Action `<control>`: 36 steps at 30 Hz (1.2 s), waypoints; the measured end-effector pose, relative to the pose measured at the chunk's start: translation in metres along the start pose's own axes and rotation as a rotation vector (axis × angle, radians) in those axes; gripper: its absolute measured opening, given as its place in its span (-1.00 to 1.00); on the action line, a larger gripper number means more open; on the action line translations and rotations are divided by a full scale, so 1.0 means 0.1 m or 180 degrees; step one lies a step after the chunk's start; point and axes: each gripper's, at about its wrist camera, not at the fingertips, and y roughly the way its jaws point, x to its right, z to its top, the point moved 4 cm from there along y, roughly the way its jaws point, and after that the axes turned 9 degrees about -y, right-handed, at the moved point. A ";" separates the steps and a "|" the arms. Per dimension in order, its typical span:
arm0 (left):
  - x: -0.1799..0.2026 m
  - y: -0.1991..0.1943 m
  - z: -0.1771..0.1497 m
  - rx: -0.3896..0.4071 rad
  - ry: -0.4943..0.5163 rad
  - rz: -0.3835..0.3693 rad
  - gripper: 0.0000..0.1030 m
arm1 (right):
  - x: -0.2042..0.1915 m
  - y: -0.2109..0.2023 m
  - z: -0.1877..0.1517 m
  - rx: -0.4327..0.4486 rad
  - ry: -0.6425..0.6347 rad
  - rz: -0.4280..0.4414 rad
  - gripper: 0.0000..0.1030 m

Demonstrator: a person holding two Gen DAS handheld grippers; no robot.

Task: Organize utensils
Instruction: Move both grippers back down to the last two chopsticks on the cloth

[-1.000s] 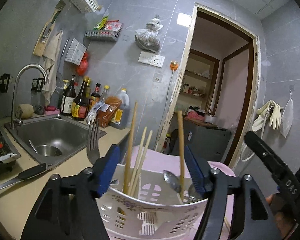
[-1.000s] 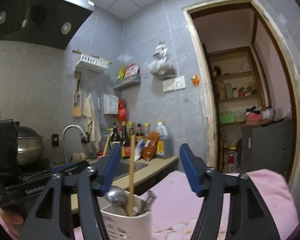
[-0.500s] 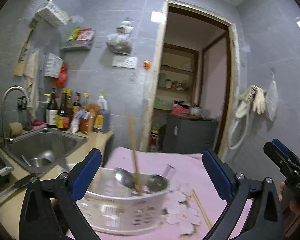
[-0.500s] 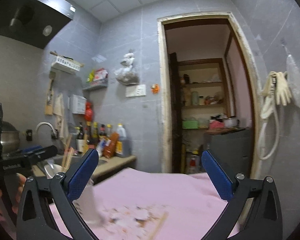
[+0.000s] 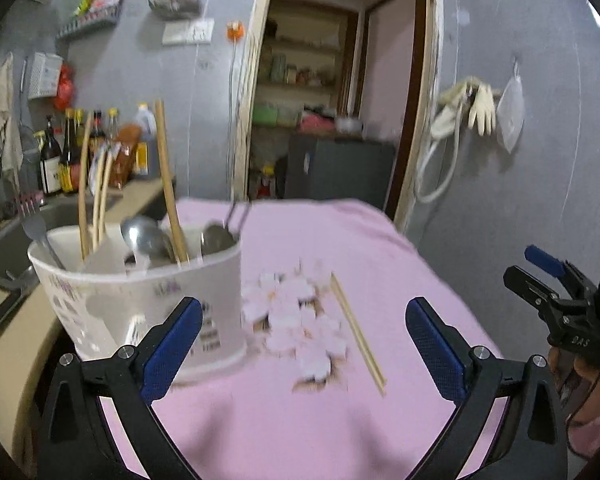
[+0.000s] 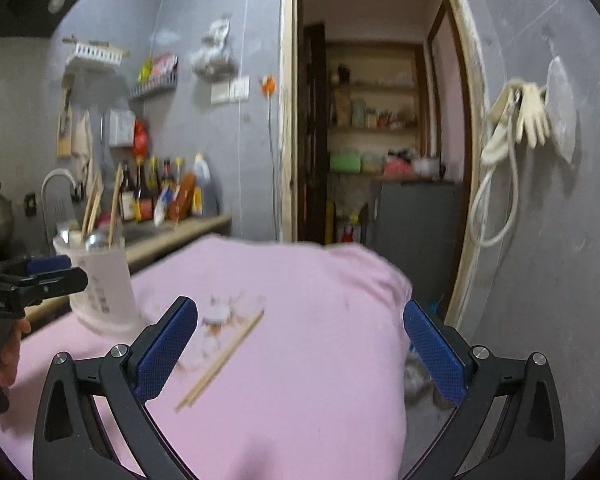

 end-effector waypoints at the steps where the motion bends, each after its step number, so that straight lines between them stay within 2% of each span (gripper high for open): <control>1: 0.01 0.04 -0.04 -0.0101 0.0008 0.0016 0.94 | -0.02 0.05 -0.04 -0.0116 -0.0014 0.0054 1.00; 5: 0.01 0.16 -0.19 -0.0443 0.0027 0.0118 0.93 | -0.11 0.26 -0.18 -0.0549 -0.0105 0.0282 1.00; 11: -0.07 0.29 -0.33 -0.0755 0.0062 0.0351 0.94 | -0.31 0.50 -0.38 -0.1013 -0.0329 0.0563 1.00; 13: -0.12 0.35 -0.38 -0.0868 0.0057 0.0423 0.93 | -0.37 0.57 -0.42 -0.1135 -0.0412 0.0629 0.96; 19: -0.28 0.50 -0.49 -0.1125 -0.0031 0.0510 0.93 | -0.59 0.78 -0.56 -0.1451 -0.0624 0.0783 0.66; 24: -0.38 0.52 -0.52 -0.1213 -0.0182 0.0444 0.93 | -0.74 0.94 -0.63 -0.1648 -0.0720 0.0915 0.54; 31: -0.40 0.46 -0.47 -0.1173 -0.0244 0.0361 0.90 | -0.79 1.12 -0.61 -0.1769 -0.0904 0.0772 0.43; 34: -0.35 0.47 -0.45 -0.1186 -0.0231 0.0290 0.78 | -0.74 1.22 -0.59 -0.1794 -0.0900 0.0688 0.33; 36: -0.31 0.51 -0.44 -0.1203 -0.0199 0.0267 0.57 | -0.71 1.30 -0.58 -0.1801 -0.0918 0.0652 0.14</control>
